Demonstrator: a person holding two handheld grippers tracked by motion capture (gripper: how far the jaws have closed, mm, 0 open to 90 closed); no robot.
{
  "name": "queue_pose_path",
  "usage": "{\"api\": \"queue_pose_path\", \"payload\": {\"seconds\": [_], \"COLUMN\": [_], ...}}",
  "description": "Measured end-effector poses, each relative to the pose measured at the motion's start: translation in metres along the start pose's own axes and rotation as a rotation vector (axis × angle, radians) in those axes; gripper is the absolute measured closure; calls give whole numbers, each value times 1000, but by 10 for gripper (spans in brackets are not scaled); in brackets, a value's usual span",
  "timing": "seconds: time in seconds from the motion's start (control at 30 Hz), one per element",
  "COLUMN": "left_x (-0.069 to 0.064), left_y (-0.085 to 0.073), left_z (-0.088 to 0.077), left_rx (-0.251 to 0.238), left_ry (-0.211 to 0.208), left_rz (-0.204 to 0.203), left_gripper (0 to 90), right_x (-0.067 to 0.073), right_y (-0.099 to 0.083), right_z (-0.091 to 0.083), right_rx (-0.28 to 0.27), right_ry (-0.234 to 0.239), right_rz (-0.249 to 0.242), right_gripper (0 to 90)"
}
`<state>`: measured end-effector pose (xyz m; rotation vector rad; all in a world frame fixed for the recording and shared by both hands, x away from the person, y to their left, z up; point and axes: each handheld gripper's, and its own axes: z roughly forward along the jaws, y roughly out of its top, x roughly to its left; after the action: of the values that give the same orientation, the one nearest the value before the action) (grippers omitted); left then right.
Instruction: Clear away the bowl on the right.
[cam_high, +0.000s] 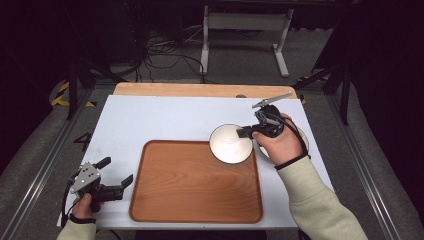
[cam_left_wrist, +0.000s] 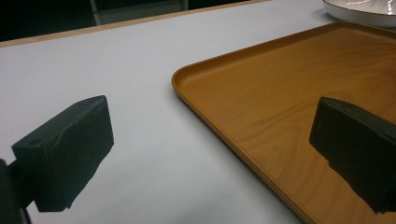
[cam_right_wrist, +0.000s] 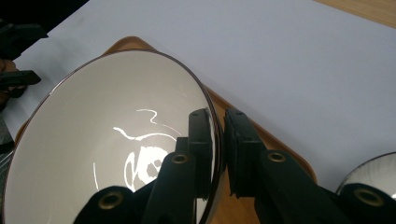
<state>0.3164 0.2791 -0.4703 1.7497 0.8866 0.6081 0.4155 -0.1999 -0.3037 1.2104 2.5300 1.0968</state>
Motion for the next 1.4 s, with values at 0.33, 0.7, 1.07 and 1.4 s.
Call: {"api": "queue_pose_path", "payload": {"seconds": [0.33,0.7,1.07,1.4], "left_x": [0,0,0,0], "left_y": [0,0,0,0], "left_z": [0,0,0,0], "left_rx": [0,4,5,5], "left_ry": [-1,-4,-5,-5], "left_rz": [0,2,3,2], "left_gripper": [4,4,4,4], "right_x": [21,40,47,46], "right_y": [5,7,2,-8], "right_z": [16,34,52,76], "right_rx": [15,25,30,52], "right_ry": [52,110,129,130], "right_rz": [-26,-48,-35,-19], "right_gripper": [813,813,812,806]}}
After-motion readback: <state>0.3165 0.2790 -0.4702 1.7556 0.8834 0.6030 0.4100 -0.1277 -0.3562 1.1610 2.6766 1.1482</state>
